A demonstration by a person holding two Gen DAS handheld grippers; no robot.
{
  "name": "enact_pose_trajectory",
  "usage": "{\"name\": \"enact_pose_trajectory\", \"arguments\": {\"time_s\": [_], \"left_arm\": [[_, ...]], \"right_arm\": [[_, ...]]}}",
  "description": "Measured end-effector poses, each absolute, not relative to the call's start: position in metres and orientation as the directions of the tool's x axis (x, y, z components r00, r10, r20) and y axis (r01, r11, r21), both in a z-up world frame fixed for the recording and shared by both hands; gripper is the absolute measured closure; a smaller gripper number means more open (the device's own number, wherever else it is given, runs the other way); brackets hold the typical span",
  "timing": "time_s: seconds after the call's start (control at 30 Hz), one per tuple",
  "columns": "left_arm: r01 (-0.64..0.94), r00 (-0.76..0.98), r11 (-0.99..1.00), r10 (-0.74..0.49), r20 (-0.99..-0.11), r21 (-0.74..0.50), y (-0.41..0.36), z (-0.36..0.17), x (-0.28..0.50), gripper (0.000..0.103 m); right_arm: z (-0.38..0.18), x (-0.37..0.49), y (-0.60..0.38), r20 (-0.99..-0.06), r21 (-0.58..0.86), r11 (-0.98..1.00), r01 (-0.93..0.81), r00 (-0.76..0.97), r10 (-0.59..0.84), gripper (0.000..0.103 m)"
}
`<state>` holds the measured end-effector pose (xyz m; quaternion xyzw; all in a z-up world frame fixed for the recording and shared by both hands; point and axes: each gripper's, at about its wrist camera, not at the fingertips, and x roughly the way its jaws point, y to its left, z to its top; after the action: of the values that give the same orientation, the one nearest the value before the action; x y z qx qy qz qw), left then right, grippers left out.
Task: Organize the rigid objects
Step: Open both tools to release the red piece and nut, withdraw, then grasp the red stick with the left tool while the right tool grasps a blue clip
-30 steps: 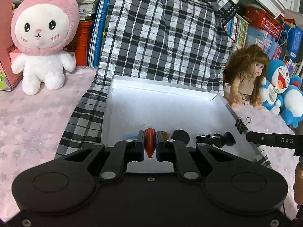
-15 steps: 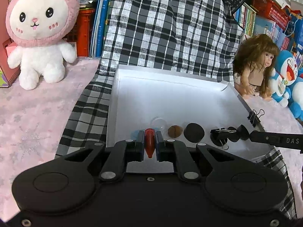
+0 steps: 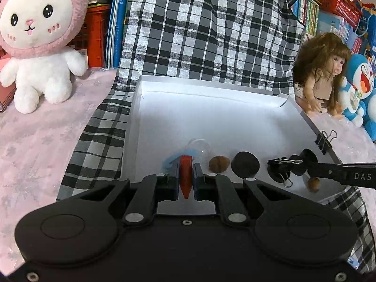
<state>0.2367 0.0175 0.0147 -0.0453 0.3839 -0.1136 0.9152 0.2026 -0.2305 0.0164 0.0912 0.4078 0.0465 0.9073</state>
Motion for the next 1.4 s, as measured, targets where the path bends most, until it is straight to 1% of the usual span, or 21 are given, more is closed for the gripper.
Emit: {"name": "enact_pose_trajectory", "arguments": {"time_s": [0.27, 0.3, 0.33, 0.37, 0.4, 0.43, 0.47, 0.5, 0.53, 0.57, 0.63, 0.73, 0.87, 1.0, 1.2, 1.4], "left_arm": [[0.184, 0.7, 0.974, -0.224, -0.679, -0.132, 0.012, 0.012, 0.234, 0.091], [0.185, 0.704, 0.975, -0.221, -0.675, -0.126, 0.012, 0.013, 0.232, 0.087], [0.188, 0.708, 0.975, -0.221, -0.671, -0.122, 0.012, 0.014, 0.23, 0.081], [0.19, 0.712, 0.975, -0.219, -0.667, -0.118, 0.012, 0.015, 0.229, 0.077], [0.19, 0.715, 0.975, -0.218, -0.664, -0.116, 0.012, 0.016, 0.227, 0.069], [0.19, 0.718, 0.975, -0.218, -0.661, -0.115, 0.012, 0.018, 0.225, 0.063], [0.191, 0.722, 0.975, -0.219, -0.657, -0.114, 0.012, 0.02, 0.223, 0.062], [0.194, 0.726, 0.975, -0.22, -0.652, -0.113, 0.012, 0.022, 0.22, 0.06], [0.194, 0.73, 0.975, -0.218, -0.648, -0.11, 0.012, 0.024, 0.217, 0.055], [0.195, 0.735, 0.975, -0.215, -0.643, -0.104, 0.012, 0.026, 0.214, 0.053], [0.201, 0.746, 0.975, -0.212, -0.632, -0.09, 0.011, 0.031, 0.208, 0.046], [0.216, 0.765, 0.974, -0.209, -0.61, -0.063, 0.009, 0.039, 0.194, 0.039], [0.238, 0.771, 0.971, -0.212, -0.6, -0.038, 0.006, 0.047, 0.178, 0.035], [0.255, 0.782, 0.966, -0.231, -0.579, -0.042, 0.006, 0.054, 0.159, 0.033], [0.283, 0.79, 0.958, -0.259, -0.556, -0.044, 0.007, 0.062, 0.126, 0.032], [0.3, 0.8, 0.952, -0.284, -0.528, -0.057, 0.007, 0.061, 0.093, 0.03]], "right_arm": [[0.015, 0.201, -0.234, -0.72, 0.236, 0.972, -0.009, 0.669, 0.182, 0.081], [0.016, 0.2, -0.234, -0.717, 0.238, 0.971, -0.011, 0.673, 0.184, 0.079], [0.018, 0.198, -0.235, -0.712, 0.238, 0.971, -0.014, 0.677, 0.184, 0.078], [0.019, 0.196, -0.234, -0.708, 0.237, 0.971, -0.018, 0.682, 0.185, 0.077], [0.02, 0.194, -0.234, -0.703, 0.235, 0.972, -0.021, 0.687, 0.185, 0.077], [0.022, 0.192, -0.233, -0.699, 0.232, 0.972, -0.025, 0.691, 0.185, 0.072], [0.023, 0.19, -0.233, -0.695, 0.227, 0.973, -0.03, 0.695, 0.184, 0.066], [0.024, 0.188, -0.232, -0.69, 0.223, 0.974, -0.036, 0.7, 0.184, 0.057], [0.026, 0.185, -0.231, -0.684, 0.218, 0.975, -0.042, 0.706, 0.184, 0.054], [0.027, 0.182, -0.231, -0.679, 0.214, 0.976, -0.048, 0.711, 0.184, 0.053], [0.03, 0.176, -0.229, -0.667, 0.208, 0.976, -0.059, 0.722, 0.186, 0.044], [0.034, 0.166, -0.226, -0.651, 0.202, 0.976, -0.077, 0.734, 0.192, 0.041], [0.039, 0.154, -0.223, -0.631, 0.197, 0.975, -0.1, 0.749, 0.204, 0.038], [0.046, 0.14, -0.221, -0.6, 0.193, 0.973, -0.125, 0.77, 0.218, 0.029], [0.053, 0.113, -0.215, -0.558, 0.133, 0.977, -0.164, 0.803, 0.211, 0.017], [0.047, 0.086, -0.212, -0.523, 0.12, 0.974, -0.19, 0.822, 0.225, 0.014]]}}
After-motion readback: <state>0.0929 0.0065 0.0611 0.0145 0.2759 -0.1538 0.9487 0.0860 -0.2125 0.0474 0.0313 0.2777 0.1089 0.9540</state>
